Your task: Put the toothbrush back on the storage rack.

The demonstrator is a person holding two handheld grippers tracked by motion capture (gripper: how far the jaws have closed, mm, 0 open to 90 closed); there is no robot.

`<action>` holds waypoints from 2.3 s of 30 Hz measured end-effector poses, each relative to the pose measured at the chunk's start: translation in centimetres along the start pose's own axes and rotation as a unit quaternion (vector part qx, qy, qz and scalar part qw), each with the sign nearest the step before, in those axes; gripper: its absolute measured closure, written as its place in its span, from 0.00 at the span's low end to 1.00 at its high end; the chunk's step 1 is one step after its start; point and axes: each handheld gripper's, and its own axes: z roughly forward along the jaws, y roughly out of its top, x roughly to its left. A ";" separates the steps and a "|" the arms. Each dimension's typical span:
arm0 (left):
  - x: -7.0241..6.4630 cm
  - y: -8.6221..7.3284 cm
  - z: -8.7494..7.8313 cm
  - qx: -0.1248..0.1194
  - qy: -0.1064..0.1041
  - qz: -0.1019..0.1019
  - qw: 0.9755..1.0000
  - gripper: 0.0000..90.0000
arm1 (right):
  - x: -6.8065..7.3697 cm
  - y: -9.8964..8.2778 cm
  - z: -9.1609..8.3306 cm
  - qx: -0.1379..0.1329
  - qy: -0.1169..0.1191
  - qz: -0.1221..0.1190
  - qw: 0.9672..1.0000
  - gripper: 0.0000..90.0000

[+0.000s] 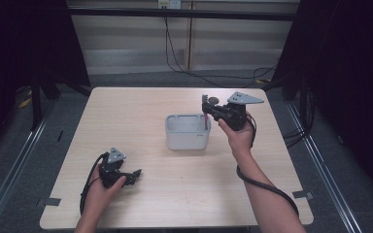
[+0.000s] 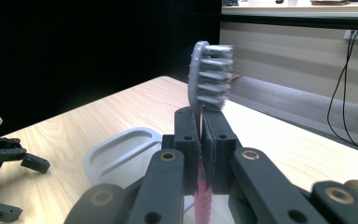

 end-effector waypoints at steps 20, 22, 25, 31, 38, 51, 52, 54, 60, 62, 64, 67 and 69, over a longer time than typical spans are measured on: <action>0.0 0.0 0.0 0.000 0.000 0.000 1.000 0.15 | 0.0 -1.2 -0.3 0.009 0.000 0.002 1.000 0.95; 0.0 0.0 0.0 0.000 0.000 0.000 1.000 0.15 | 0.0 -1.3 -0.3 0.010 -0.002 0.000 1.000 0.95; 0.0 0.0 0.0 0.000 0.000 0.000 1.000 0.15 | 0.0 -1.5 -0.3 0.010 0.000 0.002 1.000 0.95; 0.0 0.0 0.0 0.000 0.000 0.000 1.000 0.15 | 0.0 -1.8 -0.3 0.014 -0.002 0.004 1.000 0.95; 0.0 0.0 0.0 0.000 0.000 0.000 1.000 0.15 | 0.0 -2.3 -0.4 0.020 -0.003 0.005 1.000 0.95; 0.0 0.0 0.0 0.000 0.000 0.000 1.000 0.15 | 0.0 -2.7 -0.4 0.027 -0.002 0.002 1.000 0.95; 0.0 0.0 0.0 0.000 0.000 0.000 1.000 0.15 | 0.0 -2.7 -0.4 0.027 -0.002 0.002 1.000 0.95; 0.0 0.0 0.0 0.000 0.000 0.000 1.000 0.15 | 0.0 -2.9 -0.5 0.031 -0.005 0.002 1.000 0.95; 0.0 0.0 0.0 0.000 0.000 0.000 1.000 0.15 | 0.1 -2.9 -0.5 0.031 -0.004 0.001 1.000 0.95; 0.0 0.0 0.0 0.000 0.000 0.000 1.000 0.15 | 0.1 -3.0 -0.5 0.029 -0.004 0.001 1.000 0.95; 0.0 0.0 0.0 0.000 0.000 0.000 1.000 0.15 | 0.1 -3.0 -0.5 0.029 -0.004 0.000 1.000 0.95; 0.0 0.0 0.0 0.000 0.000 0.000 1.000 0.15 | 0.0 -3.0 -0.6 0.029 -0.004 0.001 1.000 0.94; 0.0 0.0 0.0 0.000 0.000 0.000 1.000 0.15 | 0.0 -3.0 -0.6 0.030 -0.006 0.003 1.000 0.94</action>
